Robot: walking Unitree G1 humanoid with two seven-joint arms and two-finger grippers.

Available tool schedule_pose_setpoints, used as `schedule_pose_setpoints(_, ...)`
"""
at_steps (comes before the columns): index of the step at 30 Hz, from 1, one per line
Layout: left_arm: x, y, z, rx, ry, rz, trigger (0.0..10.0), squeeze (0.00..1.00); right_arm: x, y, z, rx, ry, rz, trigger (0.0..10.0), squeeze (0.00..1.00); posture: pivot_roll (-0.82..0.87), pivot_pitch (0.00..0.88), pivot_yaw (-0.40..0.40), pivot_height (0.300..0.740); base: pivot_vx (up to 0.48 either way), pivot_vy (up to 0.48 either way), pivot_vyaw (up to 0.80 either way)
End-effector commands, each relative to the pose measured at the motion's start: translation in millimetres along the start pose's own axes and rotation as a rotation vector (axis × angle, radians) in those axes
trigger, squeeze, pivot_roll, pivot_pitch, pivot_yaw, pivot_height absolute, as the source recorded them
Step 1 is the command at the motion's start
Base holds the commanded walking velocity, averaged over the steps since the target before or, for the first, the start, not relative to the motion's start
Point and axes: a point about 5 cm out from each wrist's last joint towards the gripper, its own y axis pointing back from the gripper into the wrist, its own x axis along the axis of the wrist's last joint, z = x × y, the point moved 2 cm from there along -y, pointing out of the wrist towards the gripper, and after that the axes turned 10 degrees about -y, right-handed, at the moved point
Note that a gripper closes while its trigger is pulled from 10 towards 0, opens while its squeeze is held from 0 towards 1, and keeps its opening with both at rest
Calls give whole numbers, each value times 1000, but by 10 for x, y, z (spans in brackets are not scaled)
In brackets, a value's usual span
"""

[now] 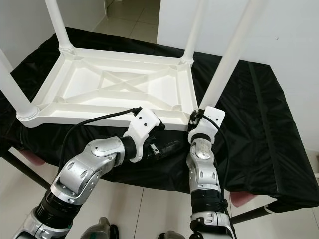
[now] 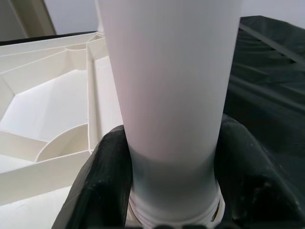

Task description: Building children table

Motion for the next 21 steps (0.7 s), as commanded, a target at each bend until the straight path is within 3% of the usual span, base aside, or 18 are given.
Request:
schedule_pose_setpoints(1,-15,7,28,2,7,-9,10000,0,11,5,195,-102,34,12,10000,0,62,9,-67,740,0,0,0)
schedule_pose_setpoints(7,-16,10,27,3,7,-10,10000,0,-6,11,194,-106,31,4,10000,0,63,10,-67,740,0,0,0)
schedule_pose_setpoints(8,-17,11,25,5,7,-10,10000,0,-4,11,174,-86,21,4,10000,1000,64,10,-68,740,0,0,0)
schedule_pose_setpoints(21,-11,4,-25,28,2,-7,10000,0,-24,-20,74,40,16,-21,10000,1000,59,19,-72,740,0,0,0)
